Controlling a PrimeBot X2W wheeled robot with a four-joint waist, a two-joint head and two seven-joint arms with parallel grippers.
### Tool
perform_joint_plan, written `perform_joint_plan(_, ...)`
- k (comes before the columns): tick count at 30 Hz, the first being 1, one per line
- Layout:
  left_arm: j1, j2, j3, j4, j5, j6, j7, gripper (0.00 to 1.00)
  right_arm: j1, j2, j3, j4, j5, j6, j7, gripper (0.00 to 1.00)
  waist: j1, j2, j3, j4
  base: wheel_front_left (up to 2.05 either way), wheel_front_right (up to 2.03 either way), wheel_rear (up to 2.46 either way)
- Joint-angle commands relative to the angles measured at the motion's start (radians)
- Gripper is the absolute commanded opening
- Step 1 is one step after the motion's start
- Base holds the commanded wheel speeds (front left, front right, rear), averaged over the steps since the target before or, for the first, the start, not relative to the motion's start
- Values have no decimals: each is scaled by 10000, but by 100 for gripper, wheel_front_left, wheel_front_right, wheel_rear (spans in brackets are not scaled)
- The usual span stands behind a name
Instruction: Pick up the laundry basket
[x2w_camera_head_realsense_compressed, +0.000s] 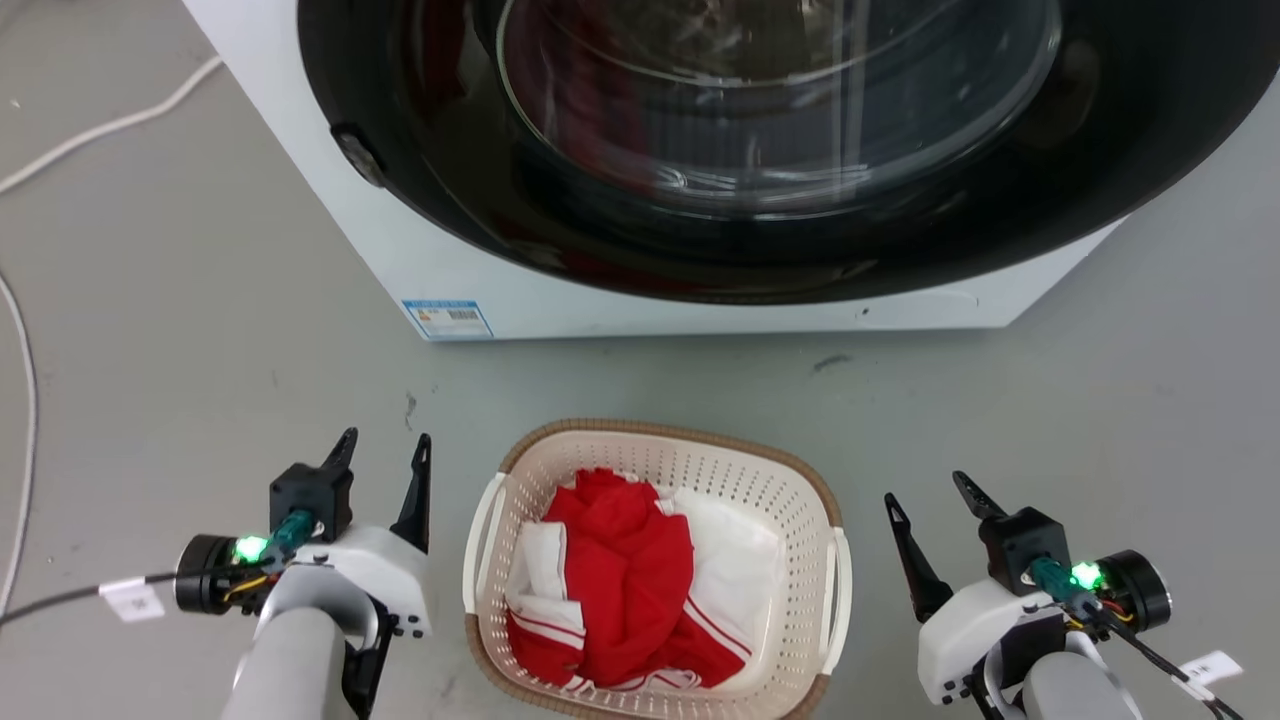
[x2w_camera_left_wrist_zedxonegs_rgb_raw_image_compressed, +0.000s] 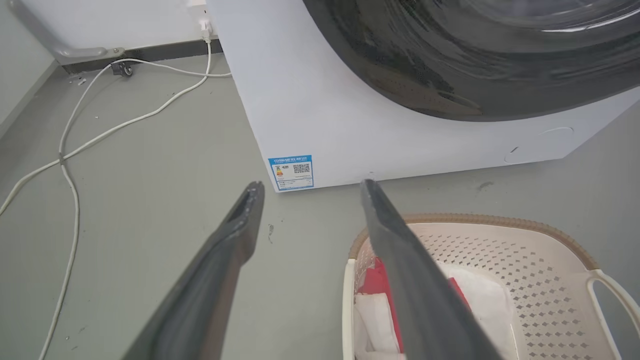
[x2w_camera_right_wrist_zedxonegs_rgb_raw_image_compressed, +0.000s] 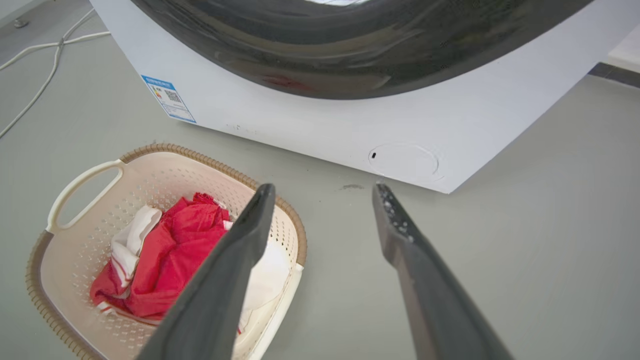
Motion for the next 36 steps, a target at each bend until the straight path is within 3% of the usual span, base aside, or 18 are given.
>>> perform_joint_plan(1,-313,95,-61,245,-27,-44,-28,100,-251,-11,34,249,-83,-7,-23,100,-1,0,345,-71,0,0,0)
perform_joint_plan(13,-2448,290,-1541,3516,-277,-214,-28,100,-1824,-13,647,3215,121,-7,-21,100,-1,0,1490,-218,0,0,0)
perform_joint_plan(22,-3585,470,-3084,5202,-1206,-219,198,100,-2860,-11,1822,5050,1212,-7,9,100,-1,0,2139,-407,0,0,0)
perform_joint_plan(36,-4307,693,-4415,5922,-2446,-220,792,100,-3698,-11,3729,5822,3061,-7,267,100,-1,0,3200,-540,0,0,0)
